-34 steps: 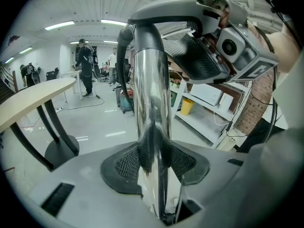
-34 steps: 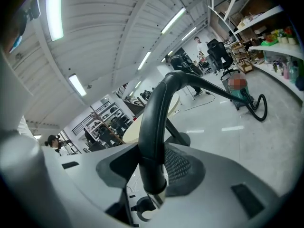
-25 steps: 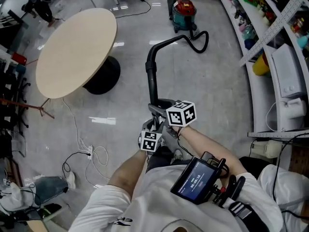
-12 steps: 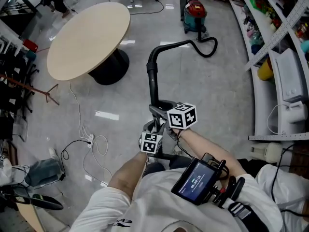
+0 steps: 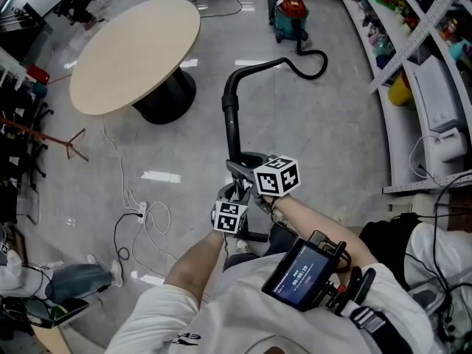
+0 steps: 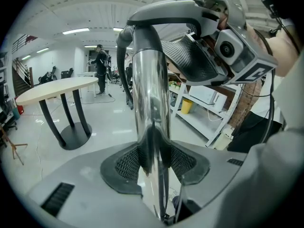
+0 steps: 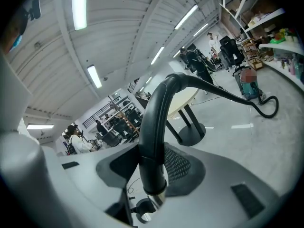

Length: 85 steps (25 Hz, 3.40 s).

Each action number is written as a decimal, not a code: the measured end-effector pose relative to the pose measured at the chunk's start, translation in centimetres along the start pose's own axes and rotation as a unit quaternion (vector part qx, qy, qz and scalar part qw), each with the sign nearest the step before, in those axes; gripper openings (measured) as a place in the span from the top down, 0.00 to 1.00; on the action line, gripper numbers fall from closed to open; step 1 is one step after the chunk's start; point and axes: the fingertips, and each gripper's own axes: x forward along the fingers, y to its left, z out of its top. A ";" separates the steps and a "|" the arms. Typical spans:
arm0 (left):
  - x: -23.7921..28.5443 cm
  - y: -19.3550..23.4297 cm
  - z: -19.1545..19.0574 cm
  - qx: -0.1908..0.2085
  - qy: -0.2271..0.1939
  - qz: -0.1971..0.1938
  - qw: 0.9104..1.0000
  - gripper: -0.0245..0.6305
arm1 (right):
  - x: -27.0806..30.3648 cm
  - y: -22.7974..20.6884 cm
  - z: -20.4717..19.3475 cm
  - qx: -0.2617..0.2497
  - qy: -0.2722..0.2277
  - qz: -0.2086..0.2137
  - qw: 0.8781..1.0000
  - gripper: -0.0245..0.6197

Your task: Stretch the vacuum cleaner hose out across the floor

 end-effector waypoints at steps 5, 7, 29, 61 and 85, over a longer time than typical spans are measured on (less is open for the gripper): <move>-3.4 0.2 -5.8 0.010 0.014 -0.006 1.000 0.72 | 1.2 3.3 -5.3 0.007 0.005 0.003 1.000 0.71; -5.4 1.0 -7.9 0.009 0.020 0.001 1.000 0.72 | 2.2 5.4 -7.1 0.009 0.013 0.011 1.000 0.71; -20.9 0.7 -27.6 -0.036 0.100 0.073 0.992 0.72 | 5.7 20.1 -25.5 0.046 0.131 0.131 0.982 0.72; -31.2 -1.4 -65.1 -0.094 0.248 -0.013 0.964 0.72 | 13.7 27.6 -62.2 0.149 0.343 0.161 0.913 0.73; -23.3 -4.0 -87.9 -0.113 0.324 -0.049 0.938 0.72 | 17.4 18.0 -85.1 0.212 0.428 0.176 0.861 0.73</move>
